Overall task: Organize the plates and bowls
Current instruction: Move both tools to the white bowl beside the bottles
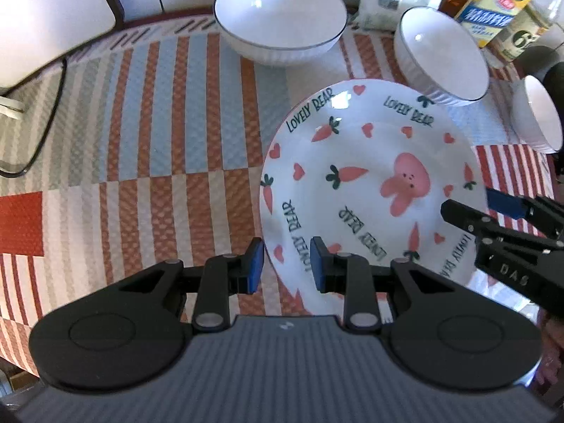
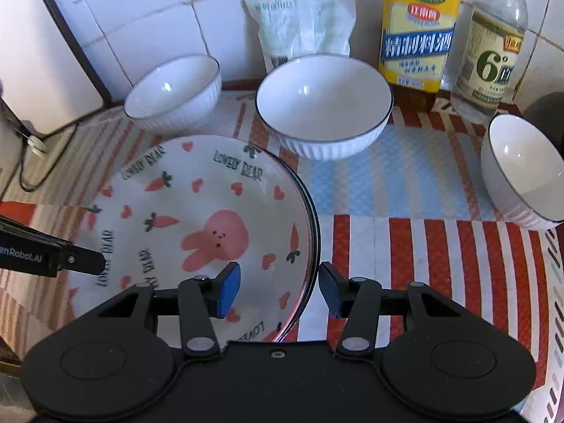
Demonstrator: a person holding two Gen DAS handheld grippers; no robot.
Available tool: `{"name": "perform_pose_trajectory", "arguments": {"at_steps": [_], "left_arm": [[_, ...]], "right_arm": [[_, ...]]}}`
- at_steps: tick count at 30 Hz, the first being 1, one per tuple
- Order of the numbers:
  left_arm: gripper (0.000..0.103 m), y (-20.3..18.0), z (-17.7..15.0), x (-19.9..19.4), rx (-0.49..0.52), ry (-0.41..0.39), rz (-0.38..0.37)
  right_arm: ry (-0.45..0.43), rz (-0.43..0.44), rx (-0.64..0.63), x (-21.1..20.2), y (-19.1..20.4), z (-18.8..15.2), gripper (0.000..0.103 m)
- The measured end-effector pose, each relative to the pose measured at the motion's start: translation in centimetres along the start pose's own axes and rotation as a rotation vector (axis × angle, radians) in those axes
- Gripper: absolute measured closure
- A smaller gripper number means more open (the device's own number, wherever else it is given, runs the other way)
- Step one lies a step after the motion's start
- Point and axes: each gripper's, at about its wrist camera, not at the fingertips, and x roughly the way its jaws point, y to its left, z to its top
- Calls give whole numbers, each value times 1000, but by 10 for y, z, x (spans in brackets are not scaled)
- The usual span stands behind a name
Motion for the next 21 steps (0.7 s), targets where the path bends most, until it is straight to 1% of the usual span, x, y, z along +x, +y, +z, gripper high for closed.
{"name": "perform_pose_trajectory", "arguments": {"at_steps": [4, 11, 18, 21], "left_arm": [[75, -2, -10, -21, 5, -42, -9], [75, -19, -24, -69, 19, -114, -3], [73, -39, -40, -110, 27, -165, -19], [70, -50, -46, -126, 31, -189, -24]], "right_arm": [[-39, 62, -10, -24, -2, 2, 48], [-83, 130, -38, -67, -6, 7, 48], [-140, 124, -120, -114, -13, 10, 47], [-162, 123, -149, -133, -18, 10, 47]]}}
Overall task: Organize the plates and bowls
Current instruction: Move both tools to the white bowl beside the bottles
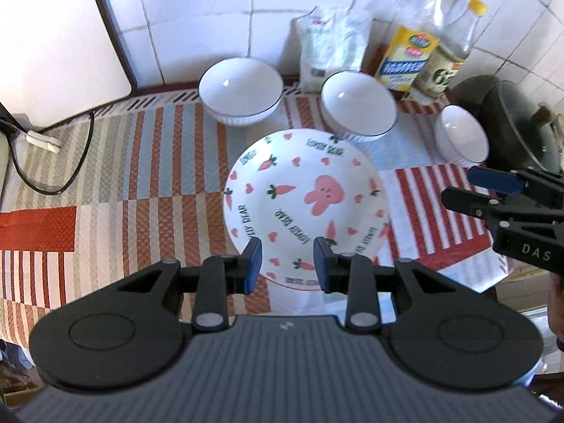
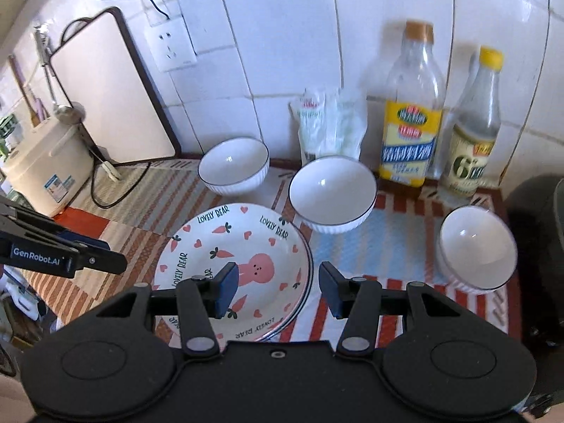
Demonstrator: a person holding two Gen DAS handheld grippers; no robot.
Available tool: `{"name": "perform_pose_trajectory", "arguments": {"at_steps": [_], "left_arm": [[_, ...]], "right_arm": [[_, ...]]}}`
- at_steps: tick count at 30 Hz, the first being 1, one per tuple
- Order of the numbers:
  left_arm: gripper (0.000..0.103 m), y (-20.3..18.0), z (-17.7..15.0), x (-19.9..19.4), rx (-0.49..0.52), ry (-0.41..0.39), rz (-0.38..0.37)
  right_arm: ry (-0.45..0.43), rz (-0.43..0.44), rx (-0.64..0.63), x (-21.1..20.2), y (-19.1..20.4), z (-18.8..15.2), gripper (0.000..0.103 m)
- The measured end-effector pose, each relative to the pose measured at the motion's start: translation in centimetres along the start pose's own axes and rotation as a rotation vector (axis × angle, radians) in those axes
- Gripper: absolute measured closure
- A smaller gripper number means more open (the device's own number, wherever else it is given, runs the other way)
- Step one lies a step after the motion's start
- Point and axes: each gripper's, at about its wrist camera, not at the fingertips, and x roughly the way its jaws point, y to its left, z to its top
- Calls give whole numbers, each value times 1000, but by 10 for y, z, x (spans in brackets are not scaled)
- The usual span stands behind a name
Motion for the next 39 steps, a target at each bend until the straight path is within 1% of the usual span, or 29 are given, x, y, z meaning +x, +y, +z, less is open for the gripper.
{"name": "perform_pose_trajectory", "arguments": {"at_steps": [1, 3, 4, 8, 10, 15, 19, 23, 25, 30, 34, 39], "left_arm": [[69, -4, 0, -4, 2, -8, 1], [65, -12, -1, -15, 7, -26, 2], [62, -17, -1, -19, 10, -33, 3], [61, -37, 0, -36, 30, -60, 11], [56, -46, 2, -43, 36, -70, 14], [52, -73, 7, -55, 65, -97, 21], [42, -96, 11, -62, 76, -126, 10], [37, -121, 15, -59, 81, -133, -5], [31, -134, 18, -54, 86, -136, -13], [26, -164, 23, -38, 86, -156, -34], [25, -182, 31, -19, 78, -160, -52], [25, -197, 45, 3, 86, -165, -73]], "right_arm": [[-8, -2, -7, -6, -1, 0, 46], [-24, -5, -18, -19, -4, 1, 36], [-32, -7, -24, -26, -6, 2, 36], [-63, -12, -42, -50, -12, 3, 36], [-75, -20, -53, -61, -16, 4, 35], [-116, -50, -95, -89, -27, 2, 35], [-136, -80, -87, -109, -41, -4, 35], [-145, -100, -66, -122, -60, -14, 22], [-153, -106, -53, -126, -70, -18, 20], [-162, -126, -29, -124, -96, -29, 20], [-167, -140, -20, -111, -114, -39, 20], [-140, -164, -17, -88, -126, -48, 20]]}}
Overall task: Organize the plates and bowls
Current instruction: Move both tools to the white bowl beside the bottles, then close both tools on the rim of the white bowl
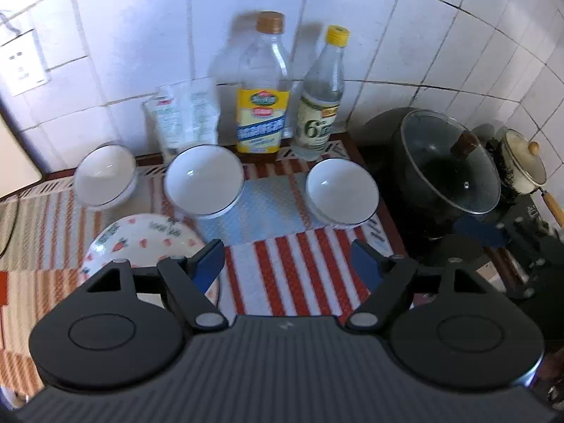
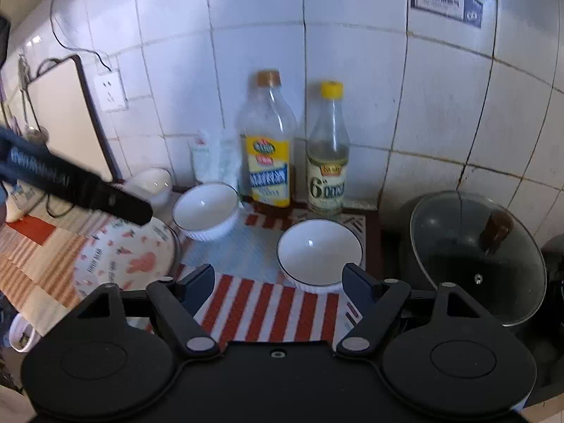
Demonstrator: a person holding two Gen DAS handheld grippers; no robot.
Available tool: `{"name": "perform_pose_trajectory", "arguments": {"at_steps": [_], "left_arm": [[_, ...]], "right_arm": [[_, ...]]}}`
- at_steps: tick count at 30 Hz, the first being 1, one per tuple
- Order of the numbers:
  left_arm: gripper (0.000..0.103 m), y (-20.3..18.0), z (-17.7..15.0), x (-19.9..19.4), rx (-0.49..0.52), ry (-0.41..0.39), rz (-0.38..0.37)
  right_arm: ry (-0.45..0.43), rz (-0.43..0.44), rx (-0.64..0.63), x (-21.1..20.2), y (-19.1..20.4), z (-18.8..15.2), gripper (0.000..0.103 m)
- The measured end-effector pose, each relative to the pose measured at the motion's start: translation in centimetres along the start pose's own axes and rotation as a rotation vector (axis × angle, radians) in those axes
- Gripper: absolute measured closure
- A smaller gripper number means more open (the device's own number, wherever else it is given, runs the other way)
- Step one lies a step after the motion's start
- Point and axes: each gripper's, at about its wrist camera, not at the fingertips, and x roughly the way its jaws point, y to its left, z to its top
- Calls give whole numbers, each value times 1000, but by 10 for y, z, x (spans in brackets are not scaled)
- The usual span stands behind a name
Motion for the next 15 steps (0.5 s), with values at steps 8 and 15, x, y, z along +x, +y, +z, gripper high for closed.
{"name": "perform_pose_trajectory", "arguments": {"at_steps": [8, 15], "left_arm": [[25, -10, 19, 49, 74, 37, -34], [25, -22, 33, 89, 141, 86, -46]], "right_arm": [[-12, -54, 52, 45, -8, -21, 17], [46, -31, 230, 92, -25, -37, 17]]}}
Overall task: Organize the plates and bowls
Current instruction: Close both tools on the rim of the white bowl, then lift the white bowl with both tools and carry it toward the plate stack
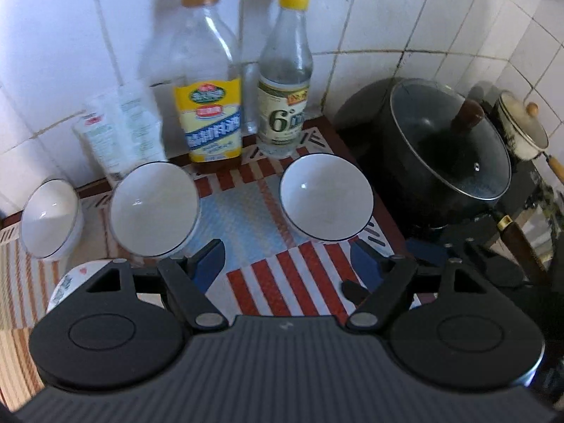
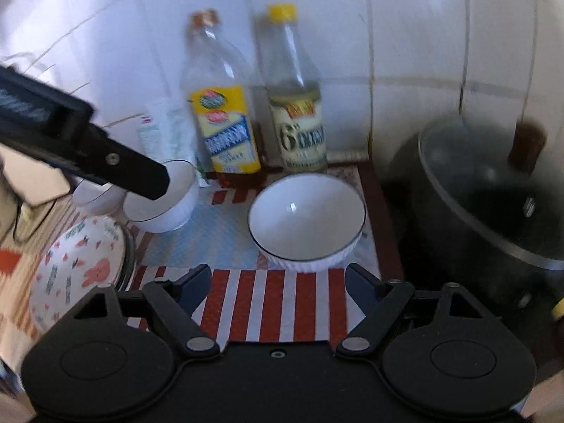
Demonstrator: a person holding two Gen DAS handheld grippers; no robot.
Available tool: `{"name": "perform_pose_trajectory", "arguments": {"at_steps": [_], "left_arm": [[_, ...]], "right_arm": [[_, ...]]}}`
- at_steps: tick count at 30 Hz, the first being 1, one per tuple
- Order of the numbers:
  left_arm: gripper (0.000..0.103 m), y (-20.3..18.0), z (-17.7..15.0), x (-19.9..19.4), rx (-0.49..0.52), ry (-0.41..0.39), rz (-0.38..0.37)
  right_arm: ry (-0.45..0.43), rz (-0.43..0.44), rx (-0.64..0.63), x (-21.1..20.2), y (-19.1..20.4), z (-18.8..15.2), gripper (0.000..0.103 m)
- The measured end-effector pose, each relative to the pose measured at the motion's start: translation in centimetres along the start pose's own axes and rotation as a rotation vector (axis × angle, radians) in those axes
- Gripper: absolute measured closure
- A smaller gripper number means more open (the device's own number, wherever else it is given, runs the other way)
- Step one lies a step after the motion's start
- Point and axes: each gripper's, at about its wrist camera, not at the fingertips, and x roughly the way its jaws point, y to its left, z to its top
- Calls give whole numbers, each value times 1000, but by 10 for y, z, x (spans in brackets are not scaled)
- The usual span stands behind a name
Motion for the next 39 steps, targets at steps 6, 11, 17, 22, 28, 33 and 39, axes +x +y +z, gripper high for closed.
{"name": "perform_pose_trajectory", "arguments": {"at_steps": [6, 11, 17, 22, 28, 33, 39], "left_arm": [[26, -6, 12, 44, 17, 33, -35], [27, -10, 19, 84, 59, 56, -38], [35, -5, 24, 126, 46, 83, -42], [49, -3, 24, 143, 65, 90, -34], [82, 2, 21, 151, 0, 112, -74], [90, -2, 20, 149, 36, 111, -41], [90, -10, 13, 141, 64, 97, -24]], "right_arm": [[22, -53, 18, 36, -2, -9, 17], [2, -99, -4, 57, -2, -13, 17], [19, -153, -87, 76, -1, -15, 17], [29, -156, -111, 83, -1, -12, 17], [38, -142, -111, 92, -3, -9, 16], [53, -140, -126, 92, -1, -6, 16], [89, -114, -111, 87, -2, -2, 16]]}}
